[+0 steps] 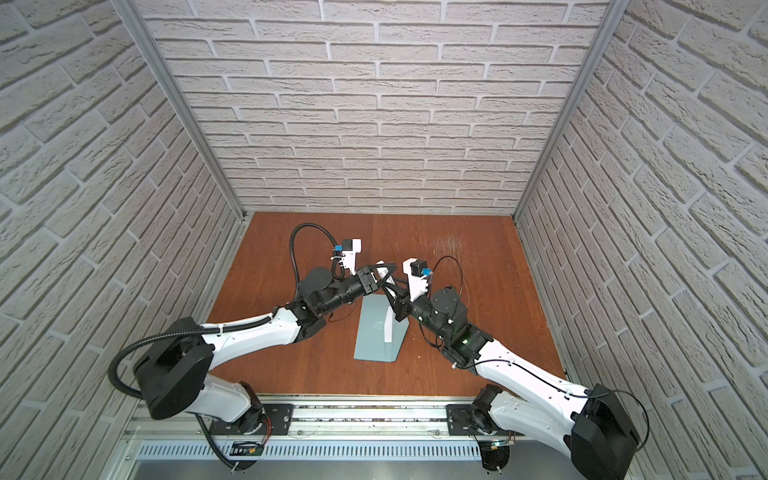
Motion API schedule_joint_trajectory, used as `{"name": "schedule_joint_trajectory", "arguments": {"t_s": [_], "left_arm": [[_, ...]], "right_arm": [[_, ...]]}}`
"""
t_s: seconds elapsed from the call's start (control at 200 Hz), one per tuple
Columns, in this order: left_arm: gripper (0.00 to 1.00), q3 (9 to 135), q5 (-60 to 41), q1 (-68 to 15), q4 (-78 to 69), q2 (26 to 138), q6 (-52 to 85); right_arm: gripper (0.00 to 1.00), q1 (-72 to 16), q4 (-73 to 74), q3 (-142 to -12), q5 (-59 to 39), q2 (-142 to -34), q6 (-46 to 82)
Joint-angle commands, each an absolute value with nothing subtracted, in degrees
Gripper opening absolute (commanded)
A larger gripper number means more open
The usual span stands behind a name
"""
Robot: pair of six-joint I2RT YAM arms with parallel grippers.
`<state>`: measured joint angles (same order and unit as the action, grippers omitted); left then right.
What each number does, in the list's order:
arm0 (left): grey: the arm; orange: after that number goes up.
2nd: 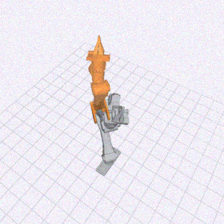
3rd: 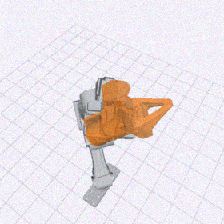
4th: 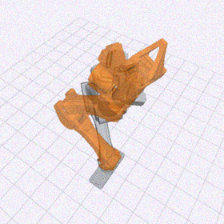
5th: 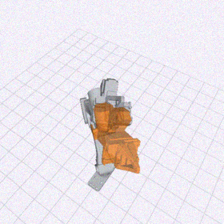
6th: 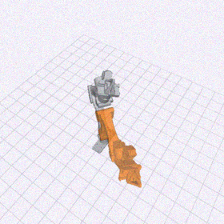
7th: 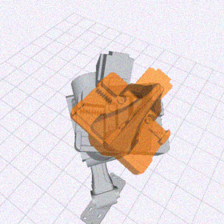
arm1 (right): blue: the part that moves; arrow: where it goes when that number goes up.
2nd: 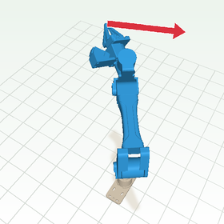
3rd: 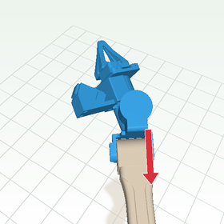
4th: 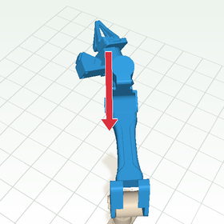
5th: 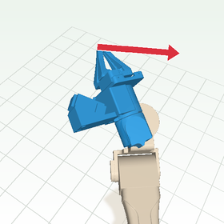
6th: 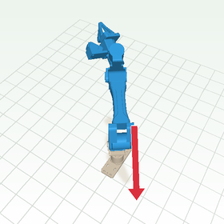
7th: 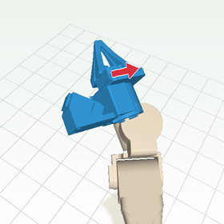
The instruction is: Place the letter into the envelope and seal it
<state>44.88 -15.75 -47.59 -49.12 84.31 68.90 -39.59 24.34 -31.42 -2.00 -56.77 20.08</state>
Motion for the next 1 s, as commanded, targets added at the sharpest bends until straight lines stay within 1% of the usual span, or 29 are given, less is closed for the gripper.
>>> {"name": "schedule_joint_trajectory", "arguments": {"t_s": [0.0,0.055,0.12,0.175,0.43,0.535,0.62,0.655,0.695,0.72,0.765,0.785,0.87,0.94,0.995], "left_arm": [[0.13,45.70,-16.47,-47.93,-47.97,82.75,65.86],[0.10,45.59,-15.69,-47.77,-45.76,81.63,64.83],[0.07,45.68,-14.50,-47.37,-41.73,79.86,63.27],[0.05,45.70,-13.30,-46.77,-38.08,77.96,61.52],[0.03,45.85,-6.71,-42.31,-16.64,66.31,51.00],[0.03,45.54,-4.48,-40.24,-8.66,62.21,47.63],[0.02,45.09,-4.64,-39.01,-3.17,60.82,45.53],[0.02,44.87,-5.38,-38.46,-1.55,60.88,44.89],[0.02,44.37,-6.72,-37.96,-0.44,61.44,44.49],[0.01,43.95,-7.99,-37.63,-0.31,61.91,44.34],[0.02,43.36,-10.82,-37.14,-0.35,63.19,44.08],[0.02,43.26,-11.95,-37.04,-0.14,63.96,43.76],[0.00,43.86,-14.85,-36.79,2.40,67.45,43.10],[0.00,44.52,-17.85,-36.57,3.94,70.97,42.41],[0.00,45.04,-19.84,-36.34,5.14,73.51,42.31]], "right_arm": [[0.35,-39.90,26.10,-31.38,-1.07,-55.49,19.69],[0.45,-39.90,25.39,-31.21,-0.66,-54.88,19.45],[0.51,-39.90,23.96,-31.11,0.01,-53.70,19.06],[0.55,-39.90,22.14,-31.11,0.98,-52.37,18.93],[0.61,-39.81,10.13,-32.96,6.47,-44.50,15.98],[0.63,-39.68,2.13,-35.34,10.83,-43.13,15.77],[0.62,-39.64,-9.35,-38.78,16.04,-44.45,19.01],[0.59,-39.55,-15.66,-40.77,19.22,-45.96,22.20],[0.55,-39.32,-22.76,-43.28,20.29,-48.20,24.92],[0.50,-38.99,-26.10,-44.53,19.98,-49.60,25.59],[0.37,-38.85,-30.30,-46.12,19.39,-52.91,26.81],[0.33,-38.72,-31.74,-46.49,19.30,-54.32,27.63],[0.25,-38.17,-33.81,-46.73,16.67,-59.75,29.44],[0.16,-37.27,-33.75,-46.38,14.56,-63.35,31.19],[0.12,-36.30,-34.07,-46.37,13.35,-65.87,32.25]]}}
